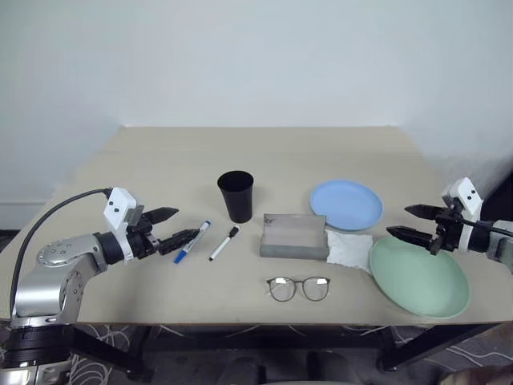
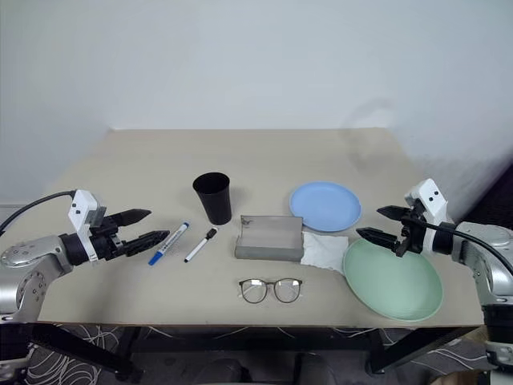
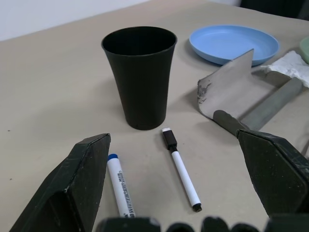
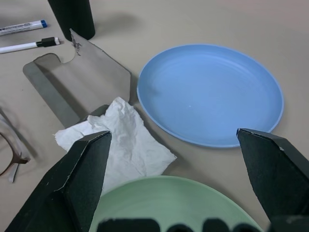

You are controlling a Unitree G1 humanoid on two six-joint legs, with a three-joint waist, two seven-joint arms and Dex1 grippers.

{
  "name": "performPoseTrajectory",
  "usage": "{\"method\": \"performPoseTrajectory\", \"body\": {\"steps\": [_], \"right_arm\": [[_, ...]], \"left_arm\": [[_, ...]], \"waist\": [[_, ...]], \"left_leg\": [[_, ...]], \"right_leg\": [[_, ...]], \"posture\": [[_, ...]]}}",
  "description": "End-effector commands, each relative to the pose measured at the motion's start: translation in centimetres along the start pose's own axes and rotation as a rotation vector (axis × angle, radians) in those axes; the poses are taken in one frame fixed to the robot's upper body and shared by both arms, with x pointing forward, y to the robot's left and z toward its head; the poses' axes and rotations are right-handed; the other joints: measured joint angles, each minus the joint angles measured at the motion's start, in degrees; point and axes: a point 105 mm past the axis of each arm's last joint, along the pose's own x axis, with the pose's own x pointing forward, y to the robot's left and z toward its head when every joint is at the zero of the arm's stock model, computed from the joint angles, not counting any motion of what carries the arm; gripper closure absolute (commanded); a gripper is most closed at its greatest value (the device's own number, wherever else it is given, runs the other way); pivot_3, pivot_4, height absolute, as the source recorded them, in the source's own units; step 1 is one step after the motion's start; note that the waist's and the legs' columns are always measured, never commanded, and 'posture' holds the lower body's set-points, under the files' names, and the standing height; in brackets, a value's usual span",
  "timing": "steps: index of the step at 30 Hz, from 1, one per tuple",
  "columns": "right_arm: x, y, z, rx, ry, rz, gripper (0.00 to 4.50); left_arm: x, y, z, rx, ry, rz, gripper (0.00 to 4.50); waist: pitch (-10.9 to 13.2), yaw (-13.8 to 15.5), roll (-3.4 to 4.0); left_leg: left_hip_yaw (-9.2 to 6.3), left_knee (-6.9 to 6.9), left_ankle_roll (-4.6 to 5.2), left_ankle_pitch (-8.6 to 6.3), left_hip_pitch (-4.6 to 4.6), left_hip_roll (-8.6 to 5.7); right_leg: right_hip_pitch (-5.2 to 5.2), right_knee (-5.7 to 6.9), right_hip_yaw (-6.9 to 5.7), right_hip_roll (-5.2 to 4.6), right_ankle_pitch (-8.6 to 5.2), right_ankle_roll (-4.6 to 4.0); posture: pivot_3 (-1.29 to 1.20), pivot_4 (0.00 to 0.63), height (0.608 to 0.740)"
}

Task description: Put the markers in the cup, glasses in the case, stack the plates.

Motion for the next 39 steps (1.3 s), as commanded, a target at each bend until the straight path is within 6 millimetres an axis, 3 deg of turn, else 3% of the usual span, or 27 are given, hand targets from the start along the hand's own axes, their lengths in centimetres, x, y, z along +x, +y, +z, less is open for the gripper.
{"method": "performPoseTrajectory", "body": {"steps": [1,13,21,31,37,39], "right_arm": [[-0.6,0.0,1.3,-0.028,-0.041,-0.009,0.00],[-2.2,-0.4,0.4,0.000,-0.033,-0.072,0.00],[-3.0,-1.9,-1.1,0.048,-0.010,-0.146,0.00],[-4.6,-4.2,-5.3,0.162,0.082,-0.231,0.00],[-4.9,-4.7,-6.0,0.176,0.095,-0.247,0.00],[-5.9,-6.1,-8.1,0.253,0.139,-0.338,0.00]], "left_arm": [[-0.1,0.4,1.4,0.051,-0.012,-0.002,0.08],[1.6,0.3,2.0,0.067,-0.025,-0.038,0.08],[2.1,0.1,2.3,0.068,-0.033,-0.053,0.08],[1.4,-0.1,1.8,0.061,-0.028,-0.047,0.08],[1.3,-0.1,1.7,0.058,-0.028,-0.044,0.08],[1.4,-0.1,1.6,0.053,-0.032,-0.041,0.08]], "waist": [[0.0,0.0,0.01],[0.0,0.0,0.16],[0.0,0.0,0.19],[0.0,0.0,0.26],[0.0,0.0,0.33],[0.0,0.0,0.33]], "left_leg": [[0.03,0.00,-0.01,-0.01,-0.01,0.05],[0.35,0.05,-0.04,-0.02,-0.22,0.64],[1.29,0.26,-0.34,-0.20,-0.18,1.27],[1.61,0.26,-0.35,-0.21,-0.12,1.41],[1.63,0.26,-0.36,-0.22,-0.12,1.45],[1.63,0.27,-0.36,-0.22,-0.12,1.47]], "right_leg": [[0.00,-0.06,-0.12,0.00,0.00,0.00],[-0.04,-0.57,-1.10,-0.20,0.01,-0.01],[-0.15,-0.57,-1.82,-0.30,0.07,-0.10],[-0.17,-0.68,-1.86,-0.31,0.07,-0.10],[-0.20,-0.69,-1.91,-0.29,0.07,-0.10],[-0.20,-0.72,-1.97,-0.28,0.07,-0.10]], "posture": [[0.00,0.000,0.726],[0.00,0.000,0.726],[0.00,0.000,0.726],[0.00,0.000,0.726],[0.00,0.000,0.726],[0.00,0.000,0.726]]}}
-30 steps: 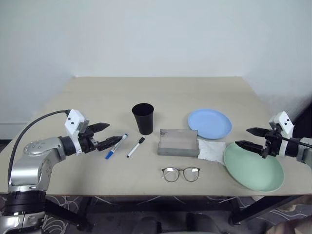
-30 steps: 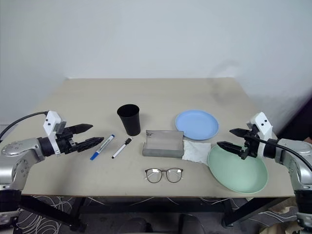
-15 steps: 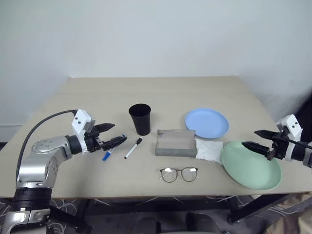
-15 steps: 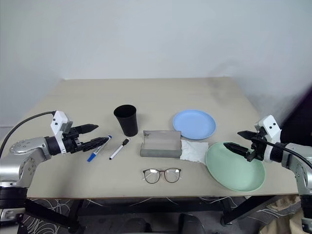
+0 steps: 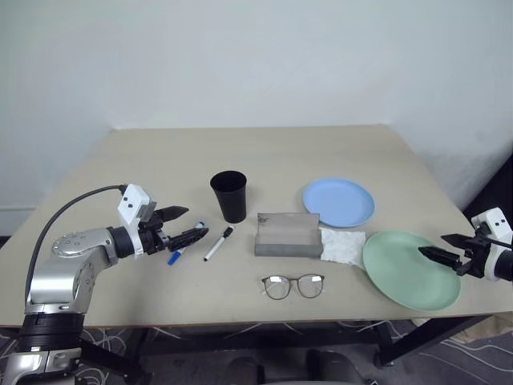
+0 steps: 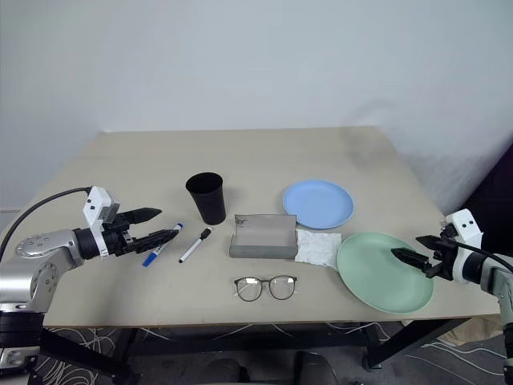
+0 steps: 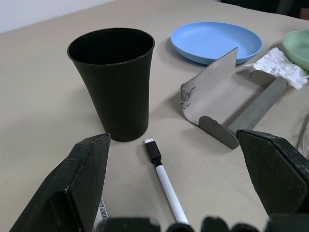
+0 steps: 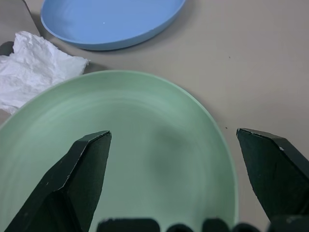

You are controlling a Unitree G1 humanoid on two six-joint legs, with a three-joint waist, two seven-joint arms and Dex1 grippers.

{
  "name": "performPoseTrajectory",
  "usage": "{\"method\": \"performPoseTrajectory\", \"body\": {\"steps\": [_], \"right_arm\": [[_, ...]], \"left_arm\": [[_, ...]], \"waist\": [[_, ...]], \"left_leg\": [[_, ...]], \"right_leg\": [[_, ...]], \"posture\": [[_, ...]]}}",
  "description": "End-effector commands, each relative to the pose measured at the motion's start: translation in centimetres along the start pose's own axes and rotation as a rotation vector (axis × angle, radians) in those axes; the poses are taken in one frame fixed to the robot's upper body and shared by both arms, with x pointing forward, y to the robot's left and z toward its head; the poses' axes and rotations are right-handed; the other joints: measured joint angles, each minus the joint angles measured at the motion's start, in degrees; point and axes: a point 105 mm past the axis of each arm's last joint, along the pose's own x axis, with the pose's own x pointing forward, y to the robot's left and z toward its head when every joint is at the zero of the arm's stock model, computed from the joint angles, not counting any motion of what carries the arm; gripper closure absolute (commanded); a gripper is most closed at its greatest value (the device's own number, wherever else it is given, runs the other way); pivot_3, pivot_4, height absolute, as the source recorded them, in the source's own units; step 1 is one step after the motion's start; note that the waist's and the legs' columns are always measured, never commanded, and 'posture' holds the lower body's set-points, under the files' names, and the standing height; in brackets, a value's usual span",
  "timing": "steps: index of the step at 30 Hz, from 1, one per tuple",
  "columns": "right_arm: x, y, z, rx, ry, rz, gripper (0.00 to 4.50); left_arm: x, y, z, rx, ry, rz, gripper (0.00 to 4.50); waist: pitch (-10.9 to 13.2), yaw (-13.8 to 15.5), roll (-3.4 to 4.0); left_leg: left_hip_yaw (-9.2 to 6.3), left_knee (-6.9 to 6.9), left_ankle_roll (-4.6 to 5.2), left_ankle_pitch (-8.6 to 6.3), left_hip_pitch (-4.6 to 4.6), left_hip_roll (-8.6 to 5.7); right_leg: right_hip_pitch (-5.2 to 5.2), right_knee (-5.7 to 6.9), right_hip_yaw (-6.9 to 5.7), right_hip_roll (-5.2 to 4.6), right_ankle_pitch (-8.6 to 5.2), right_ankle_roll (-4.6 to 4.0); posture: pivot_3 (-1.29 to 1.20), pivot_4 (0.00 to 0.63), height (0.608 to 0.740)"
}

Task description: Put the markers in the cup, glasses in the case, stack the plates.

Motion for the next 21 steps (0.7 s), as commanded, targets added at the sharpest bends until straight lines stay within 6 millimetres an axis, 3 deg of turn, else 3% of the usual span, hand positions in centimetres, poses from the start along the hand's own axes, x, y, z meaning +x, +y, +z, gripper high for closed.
{"method": "performPoseTrajectory", "body": {"steps": [1,4,14,17,21], "right_arm": [[-1.3,-3.1,-1.2,0.066,0.031,-0.134,0.00],[-1.4,-3.5,-3.0,0.124,0.073,-0.150,0.00],[-1.5,-3.8,-4.7,0.197,0.108,-0.164,0.00],[-1.4,-3.5,-4.7,0.206,0.104,-0.144,0.62],[-1.3,-3.2,-4.4,0.209,0.096,-0.131,1.94]], "left_arm": [[-0.3,0.1,1.5,0.052,-0.045,0.014,0.08],[-0.3,0.0,1.4,0.050,-0.046,0.015,0.08],[-0.4,0.0,1.2,0.044,-0.046,0.019,0.08],[-0.3,0.0,1.2,0.043,-0.044,0.019,0.00],[-0.1,0.0,1.1,0.041,-0.045,0.018,0.00]], "waist": [[0.0,0.0,0.01],[0.0,0.0,0.05],[0.0,0.0,0.26],[0.0,0.0,0.27],[0.0,0.0,0.30]], "left_leg": [[0.03,0.02,0.00,0.00,-0.01,0.00],[0.11,0.11,0.00,0.00,-0.06,0.27],[0.20,0.25,-0.09,-0.05,-0.25,0.54],[0.13,0.26,-0.09,-0.05,-0.39,0.70],[0.11,0.26,-0.09,-0.05,-0.53,0.89]], "right_leg": [[0.01,-0.08,-0.06,0.02,0.00,0.00],[0.01,-0.24,-0.24,0.01,0.00,0.00],[0.04,-0.62,-1.16,0.07,0.00,0.00],[0.05,-0.75,-1.30,0.08,0.00,0.00],[0.01,-0.84,-1.33,0.08,0.01,0.00]], "posture": [[0.00,0.000,0.726],[0.00,0.000,0.726],[0.00,0.000,0.726],[0.00,0.000,0.726],[0.00,0.000,0.726]]}}
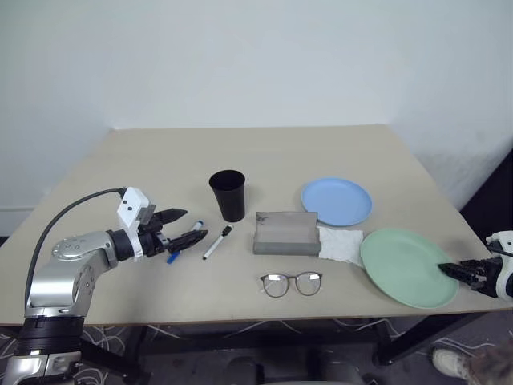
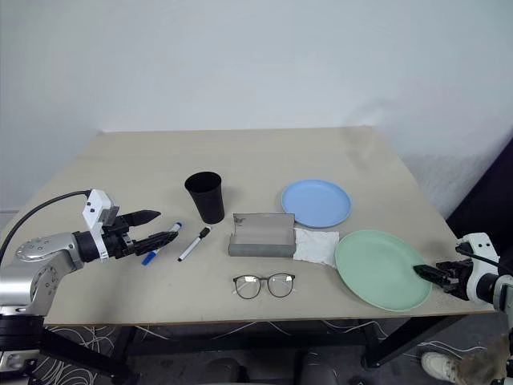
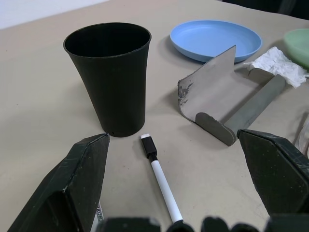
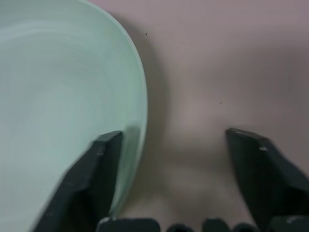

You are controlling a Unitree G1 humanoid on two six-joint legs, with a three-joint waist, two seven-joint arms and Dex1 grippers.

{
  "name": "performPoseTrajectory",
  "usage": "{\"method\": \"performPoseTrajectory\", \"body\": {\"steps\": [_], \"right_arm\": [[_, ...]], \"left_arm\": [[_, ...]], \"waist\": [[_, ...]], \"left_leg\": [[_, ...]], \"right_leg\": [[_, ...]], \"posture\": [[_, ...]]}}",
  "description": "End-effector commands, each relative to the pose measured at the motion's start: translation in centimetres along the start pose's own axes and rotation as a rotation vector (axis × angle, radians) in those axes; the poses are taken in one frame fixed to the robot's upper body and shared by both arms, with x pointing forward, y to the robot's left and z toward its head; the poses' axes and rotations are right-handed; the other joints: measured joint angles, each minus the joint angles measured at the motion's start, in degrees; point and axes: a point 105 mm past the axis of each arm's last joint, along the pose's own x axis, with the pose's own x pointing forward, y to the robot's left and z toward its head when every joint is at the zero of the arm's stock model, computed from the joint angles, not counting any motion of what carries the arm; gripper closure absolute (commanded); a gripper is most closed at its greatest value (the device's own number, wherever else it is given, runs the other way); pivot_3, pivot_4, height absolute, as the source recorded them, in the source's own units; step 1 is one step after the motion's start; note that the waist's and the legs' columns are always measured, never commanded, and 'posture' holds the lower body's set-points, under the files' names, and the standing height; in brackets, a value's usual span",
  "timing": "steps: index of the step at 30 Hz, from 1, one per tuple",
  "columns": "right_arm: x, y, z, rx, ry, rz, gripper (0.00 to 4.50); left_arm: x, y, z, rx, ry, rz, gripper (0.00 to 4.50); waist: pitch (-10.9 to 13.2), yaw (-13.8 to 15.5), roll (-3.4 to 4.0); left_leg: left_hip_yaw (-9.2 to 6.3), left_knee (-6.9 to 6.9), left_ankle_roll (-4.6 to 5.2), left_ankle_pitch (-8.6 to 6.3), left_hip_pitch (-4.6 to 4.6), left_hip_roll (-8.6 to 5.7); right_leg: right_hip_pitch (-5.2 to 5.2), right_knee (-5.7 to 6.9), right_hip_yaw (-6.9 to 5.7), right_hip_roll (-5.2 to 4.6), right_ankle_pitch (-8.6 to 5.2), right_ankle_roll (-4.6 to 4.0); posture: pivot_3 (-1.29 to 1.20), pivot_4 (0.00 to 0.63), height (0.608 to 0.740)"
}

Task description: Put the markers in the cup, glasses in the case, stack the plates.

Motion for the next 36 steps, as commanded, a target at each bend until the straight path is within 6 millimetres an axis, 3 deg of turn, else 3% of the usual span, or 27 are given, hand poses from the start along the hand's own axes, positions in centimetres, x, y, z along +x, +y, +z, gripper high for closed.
{"method": "performPoseTrajectory", "body": {"steps": [1,7,14,25,30,36], "right_arm": [[-0.2,0.4,1.0,-0.005,-0.031,0.024,2.27],[-0.3,1.0,1.7,-0.003,-0.044,0.054,4.46],[-0.2,1.5,3.4,0.005,-0.102,0.070,4.46],[-1.1,2.5,12.0,0.204,-0.412,0.172,4.46],[0.6,4.8,15.0,0.183,-0.432,0.181,4.46],[4.2,7.5,18.1,0.174,-0.380,0.107,4.46]], "left_arm": [[0.0,0.0,1.6,0.054,-0.047,0.004,0.00],[0.1,0.0,1.5,0.053,-0.052,0.006,0.00],[0.2,-0.1,1.4,0.051,-0.056,0.010,0.00],[0.0,-0.1,1.1,0.043,-0.063,0.029,0.00],[-0.1,-0.1,1.1,0.041,-0.065,0.035,0.00],[0.0,0.1,1.2,0.044,-0.065,0.040,0.00]], "waist": [[0.0,0.0,0.02],[0.0,0.0,0.16],[-0.1,0.0,0.16],[-0.1,0.0,0.19],[-0.1,0.0,0.21],[-0.1,-0.5,0.26]], "left_leg": [[0.00,0.00,0.00,0.00,-0.03,0.01],[0.03,0.04,0.00,0.00,-0.17,-0.05],[0.14,0.10,0.00,0.00,-0.25,-0.11],[0.98,0.12,0.00,0.01,-0.22,-0.14],[1.31,0.15,0.01,0.00,-0.22,0.09],[1.47,0.13,0.00,0.00,-0.23,0.19]], "right_leg": [[-0.01,-0.02,-0.01,0.00,0.00,0.00],[-0.12,-0.02,-0.01,-0.01,0.01,0.00],[-0.25,0.00,-0.03,-0.06,0.15,-0.22],[-0.81,-0.02,-0.04,-0.03,0.38,-0.54],[-0.88,-0.06,-0.03,-0.03,0.44,-0.62],[-1.02,-0.07,-0.08,-0.02,0.70,-1.00]], "posture": [[0.00,0.000,0.726],[0.00,0.000,0.726],[0.00,0.000,0.726],[0.00,0.000,0.726],[0.00,0.000,0.726],[0.00,0.000,0.726]]}}
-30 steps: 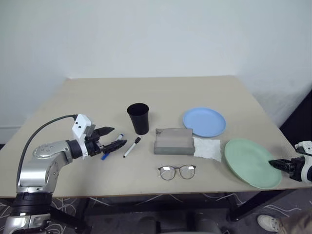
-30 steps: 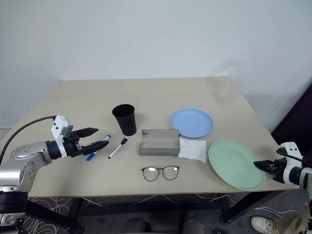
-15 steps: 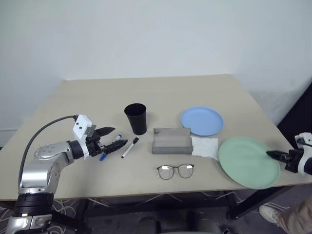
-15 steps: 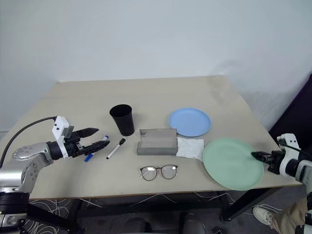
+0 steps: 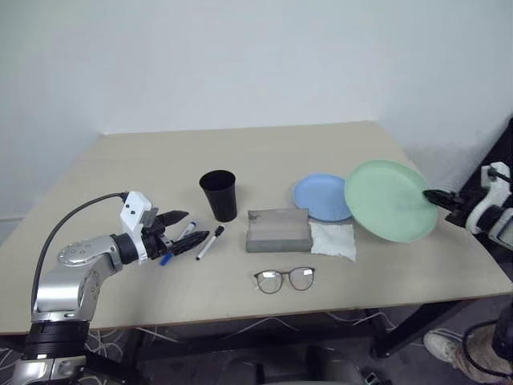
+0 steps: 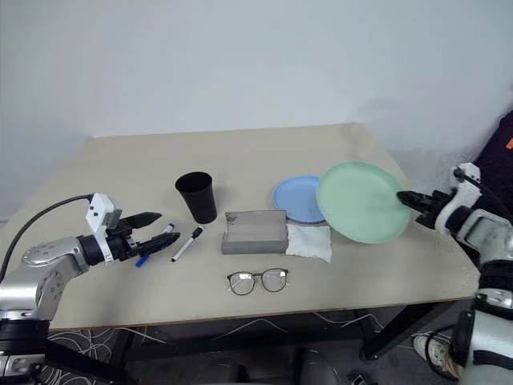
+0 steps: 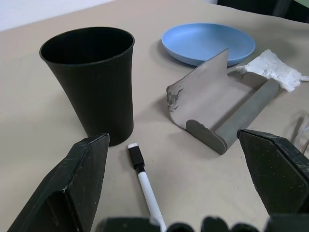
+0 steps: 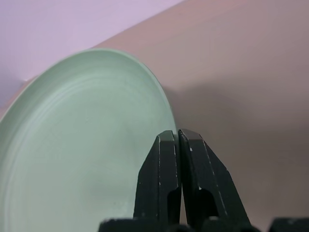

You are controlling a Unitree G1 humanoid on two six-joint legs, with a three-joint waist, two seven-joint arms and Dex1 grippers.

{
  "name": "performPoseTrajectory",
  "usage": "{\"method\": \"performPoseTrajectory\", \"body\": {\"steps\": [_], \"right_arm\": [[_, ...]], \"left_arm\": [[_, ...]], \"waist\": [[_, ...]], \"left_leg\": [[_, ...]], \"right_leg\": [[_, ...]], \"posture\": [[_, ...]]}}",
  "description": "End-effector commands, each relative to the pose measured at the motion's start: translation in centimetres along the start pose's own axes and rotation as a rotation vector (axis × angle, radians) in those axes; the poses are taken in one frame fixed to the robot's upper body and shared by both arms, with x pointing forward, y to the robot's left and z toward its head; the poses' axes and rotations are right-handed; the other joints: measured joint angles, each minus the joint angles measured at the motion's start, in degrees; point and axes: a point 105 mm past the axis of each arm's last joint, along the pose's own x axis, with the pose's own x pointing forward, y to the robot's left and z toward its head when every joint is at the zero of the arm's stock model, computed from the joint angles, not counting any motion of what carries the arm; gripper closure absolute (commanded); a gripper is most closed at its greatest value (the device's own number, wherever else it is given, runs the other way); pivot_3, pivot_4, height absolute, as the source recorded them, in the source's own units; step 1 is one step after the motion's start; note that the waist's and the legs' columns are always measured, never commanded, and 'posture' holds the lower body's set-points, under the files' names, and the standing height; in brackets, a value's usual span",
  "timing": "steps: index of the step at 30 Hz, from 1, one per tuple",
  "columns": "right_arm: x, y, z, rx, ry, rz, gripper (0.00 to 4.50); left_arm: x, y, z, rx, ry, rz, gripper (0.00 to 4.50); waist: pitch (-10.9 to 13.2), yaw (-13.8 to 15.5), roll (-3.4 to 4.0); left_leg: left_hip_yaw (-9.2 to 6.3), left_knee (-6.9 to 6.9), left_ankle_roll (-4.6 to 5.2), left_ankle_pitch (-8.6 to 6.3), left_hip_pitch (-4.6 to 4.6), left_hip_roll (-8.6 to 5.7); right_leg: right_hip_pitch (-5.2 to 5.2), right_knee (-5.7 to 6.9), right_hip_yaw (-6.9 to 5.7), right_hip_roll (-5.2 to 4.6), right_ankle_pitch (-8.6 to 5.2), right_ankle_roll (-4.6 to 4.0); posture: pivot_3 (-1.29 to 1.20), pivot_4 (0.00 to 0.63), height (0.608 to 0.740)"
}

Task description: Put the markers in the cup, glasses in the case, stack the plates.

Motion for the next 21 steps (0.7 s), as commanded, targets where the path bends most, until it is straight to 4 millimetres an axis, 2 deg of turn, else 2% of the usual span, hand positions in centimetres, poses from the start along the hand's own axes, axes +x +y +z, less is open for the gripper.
{"method": "performPoseTrajectory", "body": {"steps": [1,2,4,7,11,12,14,17,21], "right_arm": [[1.6,1.1,2.2,-0.063,-0.023,-0.069,4.46],[1.8,1.1,2.2,-0.066,-0.021,-0.077,4.46],[3.8,2.2,2.9,-0.066,-0.036,-0.092,4.46],[6.6,3.6,3.2,-0.078,-0.040,-0.127,4.46],[7.3,3.7,3.2,-0.080,-0.040,-0.139,4.46],[7.3,3.7,3.2,-0.081,-0.040,-0.140,4.46],[7.7,3.8,3.1,-0.083,-0.043,-0.158,4.46],[10.3,4.6,0.4,-0.079,-0.004,-0.237,4.46],[10.9,4.7,-0.6,-0.073,-0.005,-0.277,4.46]], "left_arm": [[-0.3,0.2,1.7,0.056,-0.044,0.014,0.00],[-0.3,0.2,1.7,0.056,-0.044,0.014,0.00],[-0.3,0.2,1.8,0.056,-0.045,0.016,0.00],[-0.3,0.1,1.9,0.057,-0.048,0.020,0.00],[-0.3,0.1,1.9,0.058,-0.049,0.022,0.00],[-0.3,0.1,1.9,0.057,-0.049,0.022,0.00],[-0.4,0.1,2.0,0.058,-0.049,0.023,0.00],[-1.1,0.0,1.9,0.058,-0.055,0.051,0.00],[-1.4,-0.1,1.9,0.058,-0.055,0.063,0.00]], "waist": [[0.0,-0.1,0.00],[0.0,-0.1,-0.01],[0.0,0.0,-0.05],[0.0,-0.2,-0.04],[-0.1,-0.2,-0.18],[-0.1,-0.2,-0.24],[-0.2,-0.2,-0.29],[-0.4,-0.9,-0.53],[-0.6,-1.7,-0.82]], "left_leg": [[0.03,0.00,0.00,0.00,0.00,0.05],[0.06,0.00,0.00,0.00,-0.01,0.13],[0.11,0.00,-0.01,0.00,0.01,0.29],[0.39,-0.02,-0.01,0.01,-0.04,0.29],[0.28,-0.06,-0.03,0.02,0.07,0.29],[0.34,0.00,-0.12,0.07,0.25,0.25],[0.77,-0.04,-0.32,0.06,0.32,0.26],[1.23,-0.60,-0.38,0.01,0.53,0.17],[1.13,-0.85,-0.54,-0.21,0.86,0.12]], "right_leg": [[0.00,0.00,-0.02,0.02,0.03,-0.05],[-0.03,0.01,-0.03,0.07,0.05,-0.08],[0.00,0.10,0.00,0.18,0.09,-0.14],[-0.15,0.15,0.15,0.18,0.71,-1.05],[-0.16,0.49,0.13,0.30,0.94,-1.13],[-0.20,0.96,0.36,0.28,1.02,-1.24],[-0.20,1.10,0.92,0.28,1.28,-1.65],[-0.19,1.17,1.56,0.33,1.36,-1.64],[0.23,1.19,1.60,0.37,1.38,-1.60]], "posture": [[0.00,0.000,0.726],[0.00,0.000,0.726],[0.00,0.000,0.726],[0.00,0.000,0.726],[0.00,0.000,0.726],[0.00,0.000,0.726],[0.00,0.000,0.726],[0.00,0.000,0.726],[0.00,0.000,0.726]]}}
